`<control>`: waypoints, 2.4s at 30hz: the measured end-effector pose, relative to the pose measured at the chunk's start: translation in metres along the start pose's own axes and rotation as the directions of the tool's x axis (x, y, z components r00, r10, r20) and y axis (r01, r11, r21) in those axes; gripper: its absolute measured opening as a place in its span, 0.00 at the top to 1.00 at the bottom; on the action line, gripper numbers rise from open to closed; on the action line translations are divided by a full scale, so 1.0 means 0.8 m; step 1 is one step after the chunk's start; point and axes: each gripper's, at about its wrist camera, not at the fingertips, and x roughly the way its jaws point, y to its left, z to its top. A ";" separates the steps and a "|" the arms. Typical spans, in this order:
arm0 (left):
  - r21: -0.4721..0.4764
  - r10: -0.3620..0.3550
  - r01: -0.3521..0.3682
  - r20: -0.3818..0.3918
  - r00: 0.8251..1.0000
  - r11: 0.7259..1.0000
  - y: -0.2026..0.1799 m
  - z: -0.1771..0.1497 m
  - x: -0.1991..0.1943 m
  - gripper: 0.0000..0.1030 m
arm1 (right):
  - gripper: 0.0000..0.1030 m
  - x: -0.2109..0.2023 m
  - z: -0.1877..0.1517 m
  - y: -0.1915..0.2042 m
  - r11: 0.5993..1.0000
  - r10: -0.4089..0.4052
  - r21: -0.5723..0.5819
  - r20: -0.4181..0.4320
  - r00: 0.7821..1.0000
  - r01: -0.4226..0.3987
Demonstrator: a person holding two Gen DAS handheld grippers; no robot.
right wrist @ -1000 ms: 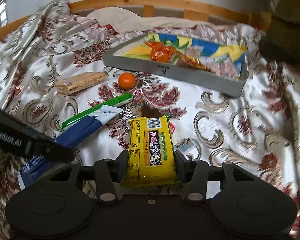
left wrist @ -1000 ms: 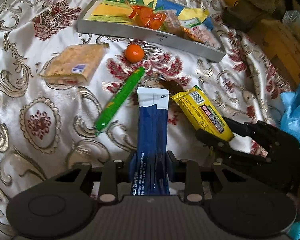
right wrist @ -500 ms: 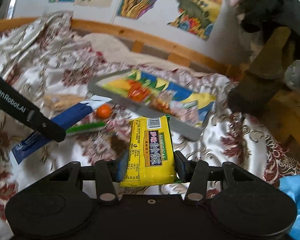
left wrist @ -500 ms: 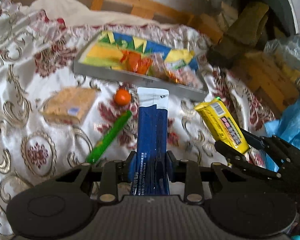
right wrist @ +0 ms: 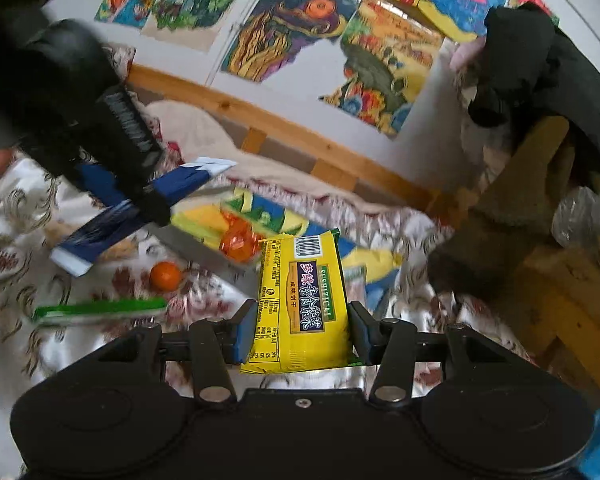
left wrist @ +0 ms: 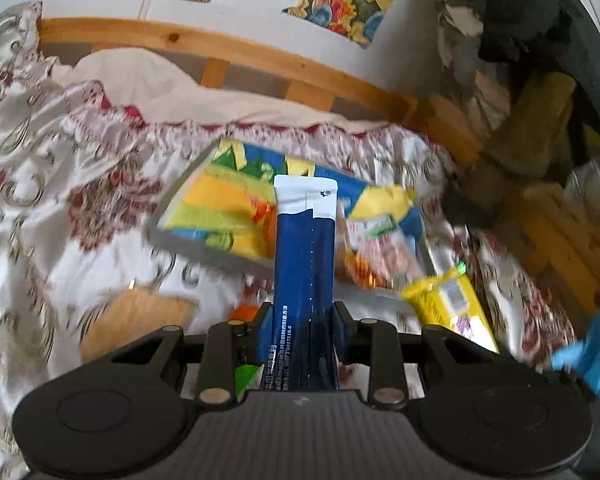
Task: Organize snacks
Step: 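Lift both held packs and carry them toward the grey tray, then lower both packs into the grey tray and open both grippers, then withdraw both tools up from the tray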
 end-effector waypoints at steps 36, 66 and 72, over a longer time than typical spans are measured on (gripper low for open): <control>0.040 0.141 -0.137 -0.116 0.983 0.990 -0.072 0.109 0.256 0.66 | 0.51 0.223 -0.016 -0.084 0.996 0.041 0.086 -0.097 0.994 -0.032; 0.014 0.071 -0.078 0.276 0.959 0.997 -0.078 0.070 0.030 0.01 | 0.01 0.081 0.023 -0.137 0.960 -0.131 0.270 0.181 0.975 0.079; 0.014 0.097 -0.109 0.361 0.927 0.994 -0.064 0.036 -0.037 0.01 | 0.01 0.031 0.025 -0.127 0.963 -0.118 0.261 0.218 0.969 0.058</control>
